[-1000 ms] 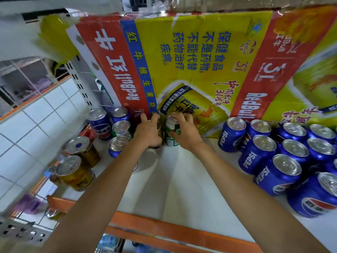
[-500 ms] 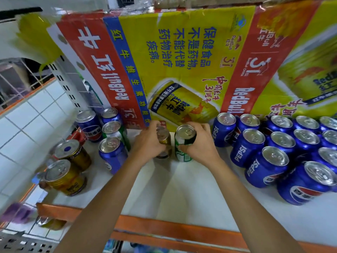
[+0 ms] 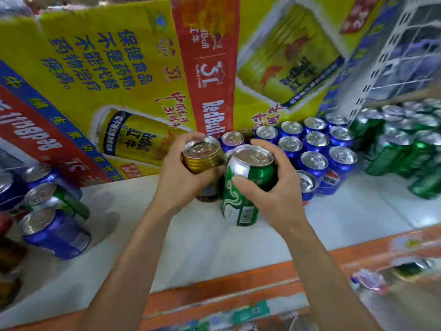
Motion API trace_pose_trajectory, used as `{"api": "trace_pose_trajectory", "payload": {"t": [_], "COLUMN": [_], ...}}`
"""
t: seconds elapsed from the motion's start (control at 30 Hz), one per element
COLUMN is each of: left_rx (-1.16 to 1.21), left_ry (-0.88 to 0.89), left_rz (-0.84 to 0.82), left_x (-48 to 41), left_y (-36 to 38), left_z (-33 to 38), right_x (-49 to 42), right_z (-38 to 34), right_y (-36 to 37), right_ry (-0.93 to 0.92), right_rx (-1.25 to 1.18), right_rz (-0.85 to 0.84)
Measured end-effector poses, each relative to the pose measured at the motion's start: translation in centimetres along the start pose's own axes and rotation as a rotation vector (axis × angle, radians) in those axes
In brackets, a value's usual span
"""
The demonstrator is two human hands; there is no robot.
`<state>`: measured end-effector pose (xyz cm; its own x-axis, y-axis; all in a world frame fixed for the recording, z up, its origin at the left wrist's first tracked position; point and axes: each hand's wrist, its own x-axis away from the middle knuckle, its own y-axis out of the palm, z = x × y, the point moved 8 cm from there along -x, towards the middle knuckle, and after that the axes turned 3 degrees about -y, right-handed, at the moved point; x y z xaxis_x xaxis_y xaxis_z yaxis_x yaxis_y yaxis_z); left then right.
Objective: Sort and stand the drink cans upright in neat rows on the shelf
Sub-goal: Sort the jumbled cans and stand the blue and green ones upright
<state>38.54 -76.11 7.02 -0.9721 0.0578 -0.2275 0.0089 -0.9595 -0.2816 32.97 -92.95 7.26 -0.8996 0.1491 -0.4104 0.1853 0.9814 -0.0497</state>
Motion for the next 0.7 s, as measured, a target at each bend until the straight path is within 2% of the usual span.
{"api": "trace_pose_trajectory", "payload": {"t": [0.17,0.4,0.57,0.7], "left_rx": [0.041,0.004,0.021,-0.052], "left_ry": [0.07,0.145,0.16,0.177], "left_rz": [-0.149,-0.39,-0.493,-0.548], "left_x": [1.6,4.4,6.3,7.7], "left_y": [9.2,26.9,38.7,46.5], "left_z": [4.5,10.1,11.5,12.4], "right_x": [1.7,4.8,7.3,9.1], "right_z": [-0.2,1.2,1.9,2.8], "right_y": [-9.4,-26.6,-37.3,-44.5], "right_ry": [0.018,0.056,0.038,0.067], "right_rx": [-0.011,0.046,0.172,0.245], "right_rz": [0.088,0.234,0.326,0.431]}}
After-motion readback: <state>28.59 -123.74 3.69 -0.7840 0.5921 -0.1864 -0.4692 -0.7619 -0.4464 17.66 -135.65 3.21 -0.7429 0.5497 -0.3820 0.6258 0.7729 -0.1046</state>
